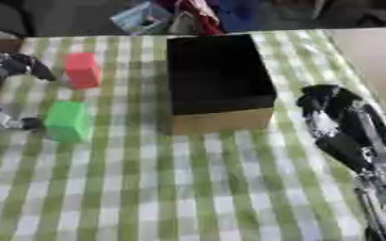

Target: Pick up objects on the table and place them in the box.

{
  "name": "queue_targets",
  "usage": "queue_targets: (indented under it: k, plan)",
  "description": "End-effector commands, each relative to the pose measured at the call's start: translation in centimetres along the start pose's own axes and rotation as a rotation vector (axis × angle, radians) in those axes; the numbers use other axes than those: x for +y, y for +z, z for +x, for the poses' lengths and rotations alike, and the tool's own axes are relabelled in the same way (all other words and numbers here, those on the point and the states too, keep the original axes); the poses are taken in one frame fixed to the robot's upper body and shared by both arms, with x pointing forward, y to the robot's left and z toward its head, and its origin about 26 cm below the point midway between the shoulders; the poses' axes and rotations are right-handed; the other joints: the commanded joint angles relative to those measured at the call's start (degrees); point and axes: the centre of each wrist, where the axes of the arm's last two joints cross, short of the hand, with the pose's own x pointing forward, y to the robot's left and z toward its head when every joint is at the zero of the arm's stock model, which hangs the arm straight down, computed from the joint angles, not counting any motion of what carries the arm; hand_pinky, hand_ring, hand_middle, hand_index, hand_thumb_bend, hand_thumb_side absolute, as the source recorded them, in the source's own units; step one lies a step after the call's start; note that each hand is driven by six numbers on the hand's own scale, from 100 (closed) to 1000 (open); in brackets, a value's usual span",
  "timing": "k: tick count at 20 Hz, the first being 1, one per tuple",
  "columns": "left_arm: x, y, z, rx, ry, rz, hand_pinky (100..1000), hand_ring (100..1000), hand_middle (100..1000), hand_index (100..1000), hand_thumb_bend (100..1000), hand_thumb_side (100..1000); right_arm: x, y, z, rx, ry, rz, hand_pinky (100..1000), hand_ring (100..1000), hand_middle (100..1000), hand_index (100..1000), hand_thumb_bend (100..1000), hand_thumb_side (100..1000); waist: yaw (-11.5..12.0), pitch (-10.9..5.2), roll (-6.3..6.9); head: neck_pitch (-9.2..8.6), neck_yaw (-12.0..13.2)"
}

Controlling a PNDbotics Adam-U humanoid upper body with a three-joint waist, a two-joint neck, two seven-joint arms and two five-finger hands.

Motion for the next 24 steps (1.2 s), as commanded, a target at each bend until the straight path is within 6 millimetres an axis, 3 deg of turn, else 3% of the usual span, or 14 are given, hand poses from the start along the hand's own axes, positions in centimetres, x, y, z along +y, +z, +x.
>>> queue_targets:
  k: [1, 10, 24]
  plan:
    - [1.3, 0.2, -0.5, 0.018, -0.028, -0.02, 754, 676, 707, 861, 526, 641, -0.7, -0.3, 0.4, -0.013, 0.02, 0.012, 762, 669, 584, 726, 100, 430, -0.1, -1.08, 0.18, -0.35, 0.25]
    - [1.3, -0.4, -0.7, 0.023, -0.039, -0.039, 747, 665, 697, 856, 567, 644, -0.6, -0.3, 0.4, -0.016, 0.015, 0.018, 762, 669, 584, 726, 100, 432, -0.64, -1.15, 0.42, -0.59, 0.28]
    - [-0.2, -1.1, -0.7, -0.009, -0.085, -0.115, 719, 621, 648, 838, 621, 535, -0.5, -0.4, 0.4, -0.016, 0.012, 0.021, 763, 670, 582, 726, 100, 436, -1.35, -1.1, 0.65, -0.79, 0.32]
